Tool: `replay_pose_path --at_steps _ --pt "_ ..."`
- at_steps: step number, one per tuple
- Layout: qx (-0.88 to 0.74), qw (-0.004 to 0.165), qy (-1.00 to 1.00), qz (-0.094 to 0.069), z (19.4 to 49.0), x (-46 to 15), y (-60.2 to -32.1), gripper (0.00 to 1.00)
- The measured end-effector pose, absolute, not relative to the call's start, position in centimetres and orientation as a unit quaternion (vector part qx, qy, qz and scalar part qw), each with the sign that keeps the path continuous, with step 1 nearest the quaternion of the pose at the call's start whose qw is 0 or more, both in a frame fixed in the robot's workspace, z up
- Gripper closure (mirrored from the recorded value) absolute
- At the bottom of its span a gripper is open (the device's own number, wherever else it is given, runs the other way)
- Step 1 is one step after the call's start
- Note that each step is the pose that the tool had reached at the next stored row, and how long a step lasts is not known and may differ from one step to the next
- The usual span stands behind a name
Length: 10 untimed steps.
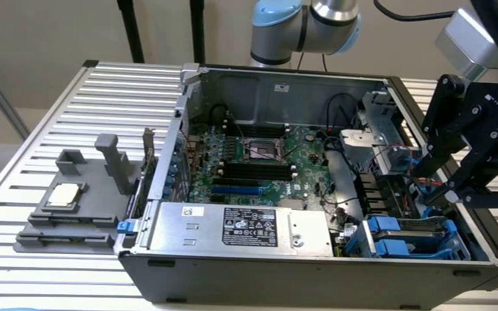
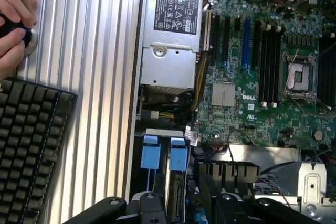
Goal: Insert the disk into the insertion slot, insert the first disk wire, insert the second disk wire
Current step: 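Insert the disk into the insertion slot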
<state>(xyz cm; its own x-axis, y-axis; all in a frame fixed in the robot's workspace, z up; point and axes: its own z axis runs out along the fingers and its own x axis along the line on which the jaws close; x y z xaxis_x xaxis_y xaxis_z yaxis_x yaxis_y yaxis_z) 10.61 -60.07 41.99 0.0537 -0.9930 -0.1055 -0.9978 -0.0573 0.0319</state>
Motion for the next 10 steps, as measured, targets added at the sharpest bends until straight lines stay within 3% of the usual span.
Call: replay_pose_path --at_steps 10 --pt "-0.725 0.025 0.686 0.049 41.99 10.61 -60.04 0.59"
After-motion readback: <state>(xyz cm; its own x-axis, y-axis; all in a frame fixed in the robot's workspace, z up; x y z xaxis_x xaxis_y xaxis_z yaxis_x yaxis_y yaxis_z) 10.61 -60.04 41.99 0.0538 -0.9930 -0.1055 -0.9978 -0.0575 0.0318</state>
